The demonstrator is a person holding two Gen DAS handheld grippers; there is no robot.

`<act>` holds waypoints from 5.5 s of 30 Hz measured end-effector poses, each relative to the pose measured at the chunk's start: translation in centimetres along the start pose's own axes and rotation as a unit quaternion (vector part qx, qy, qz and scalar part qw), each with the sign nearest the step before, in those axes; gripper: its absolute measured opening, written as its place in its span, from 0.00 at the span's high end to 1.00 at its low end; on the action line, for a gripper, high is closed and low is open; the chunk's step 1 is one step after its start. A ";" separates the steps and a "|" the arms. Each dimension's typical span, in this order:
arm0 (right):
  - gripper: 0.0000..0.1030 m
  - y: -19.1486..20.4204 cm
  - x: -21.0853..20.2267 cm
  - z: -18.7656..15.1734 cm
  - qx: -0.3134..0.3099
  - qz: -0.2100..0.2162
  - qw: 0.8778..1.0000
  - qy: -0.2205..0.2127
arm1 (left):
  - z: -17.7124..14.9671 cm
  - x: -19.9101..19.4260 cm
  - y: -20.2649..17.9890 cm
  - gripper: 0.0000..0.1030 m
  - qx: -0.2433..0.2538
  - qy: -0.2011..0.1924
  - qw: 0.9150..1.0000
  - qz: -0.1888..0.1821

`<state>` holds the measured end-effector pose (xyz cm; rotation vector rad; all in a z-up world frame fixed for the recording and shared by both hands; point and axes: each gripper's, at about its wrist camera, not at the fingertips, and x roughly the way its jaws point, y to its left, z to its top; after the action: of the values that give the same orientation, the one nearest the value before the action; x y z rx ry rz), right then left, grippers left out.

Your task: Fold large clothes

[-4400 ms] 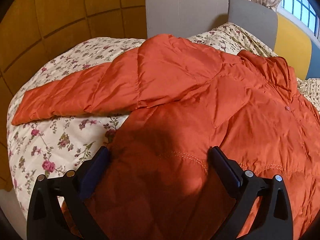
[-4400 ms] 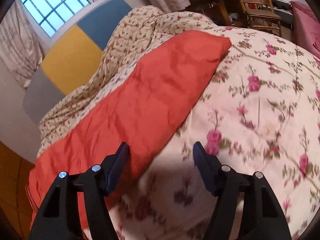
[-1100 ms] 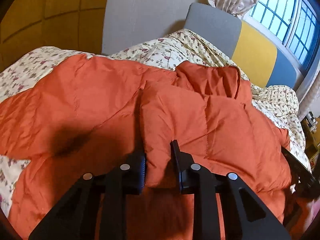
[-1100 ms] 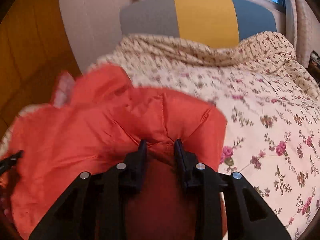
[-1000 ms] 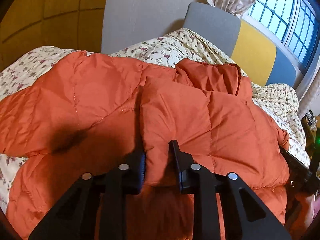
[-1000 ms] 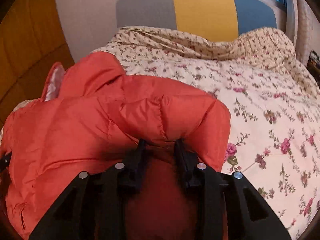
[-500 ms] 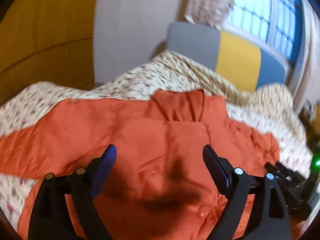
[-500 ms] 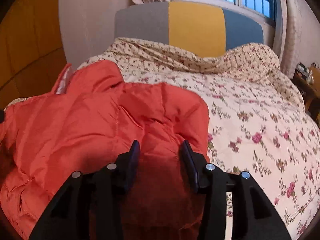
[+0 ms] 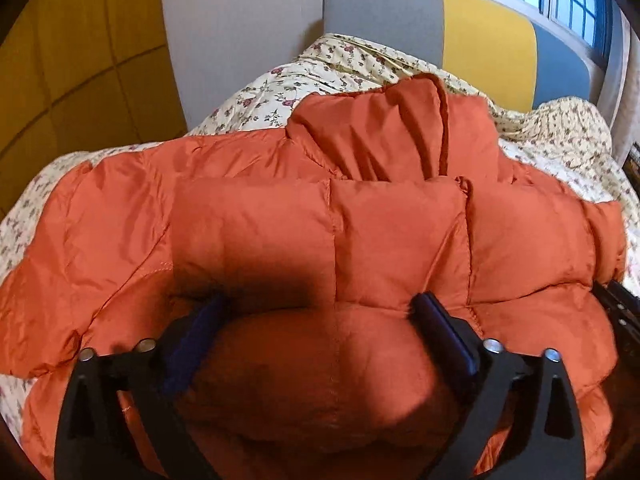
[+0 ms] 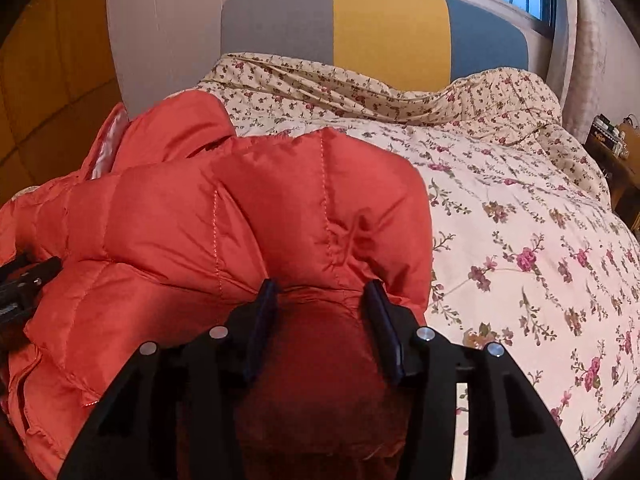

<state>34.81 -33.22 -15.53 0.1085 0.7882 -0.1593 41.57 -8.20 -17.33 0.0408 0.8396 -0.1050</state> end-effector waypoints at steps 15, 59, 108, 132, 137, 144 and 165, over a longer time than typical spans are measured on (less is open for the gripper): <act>0.38 -0.8 -4.5 -2.0 0.006 -0.035 0.999 -0.001 | -6.9 -10.8 10.5 0.03 -0.138 -0.061 0.988 0.013; 0.19 -2.3 -3.1 -3.6 0.045 -0.045 0.997 0.033 | -13.6 -12.0 40.9 0.85 -0.579 -0.110 0.803 0.093; 0.18 -2.5 -2.9 -3.6 0.055 -0.036 0.997 0.033 | -3.4 -7.9 -7.9 0.28 0.195 -0.109 0.974 -0.030; 0.17 -2.6 -3.0 -3.6 0.055 -0.037 0.997 0.032 | -0.1 -4.9 10.4 0.35 -0.049 -0.082 0.995 -0.011; 0.17 -2.6 -2.9 -3.6 0.055 -0.038 0.997 0.032 | -0.3 -2.5 10.4 0.35 -0.044 -0.058 0.997 -0.024; 0.17 -3.2 -3.7 -3.3 0.071 -0.017 0.997 0.028 | -0.9 -4.6 11.2 0.11 -0.053 -0.070 0.996 -0.030; 0.63 13.1 -2.0 3.6 -0.062 0.143 0.988 -0.005 | 2.1 -1.1 13.9 0.10 -0.050 -0.040 0.998 0.024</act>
<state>38.30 -20.66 -11.08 0.1024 0.7622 0.1616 43.90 5.59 -15.13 -0.0370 0.7634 -0.0193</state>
